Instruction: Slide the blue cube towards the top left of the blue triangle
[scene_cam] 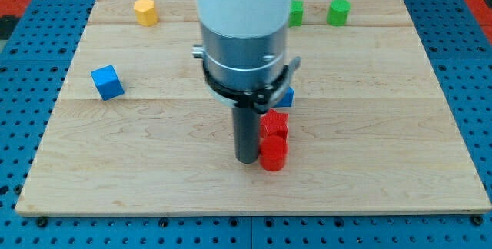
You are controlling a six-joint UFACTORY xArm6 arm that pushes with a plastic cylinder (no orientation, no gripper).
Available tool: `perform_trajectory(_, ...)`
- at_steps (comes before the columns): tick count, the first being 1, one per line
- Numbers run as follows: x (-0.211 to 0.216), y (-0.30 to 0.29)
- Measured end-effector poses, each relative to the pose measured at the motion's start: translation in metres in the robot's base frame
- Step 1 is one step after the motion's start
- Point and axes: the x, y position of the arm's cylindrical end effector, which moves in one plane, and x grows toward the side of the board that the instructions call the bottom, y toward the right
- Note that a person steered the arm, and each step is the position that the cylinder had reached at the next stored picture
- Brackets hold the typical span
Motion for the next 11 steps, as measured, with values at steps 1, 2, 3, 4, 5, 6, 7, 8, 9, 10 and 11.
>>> perform_trajectory(1,0.021,-0.006)
perform_trajectory(2,-0.002,-0.092)
perform_trajectory(3,-0.05,-0.207)
perform_trajectory(4,-0.111,-0.281)
perform_trajectory(5,-0.129,-0.204)
perform_trajectory(6,-0.138,-0.103)
perform_trajectory(7,-0.153,-0.076)
perform_trajectory(8,-0.158,-0.043)
perform_trajectory(9,-0.158,-0.007)
perform_trajectory(10,-0.131,-0.023)
perform_trajectory(11,-0.119,-0.02)
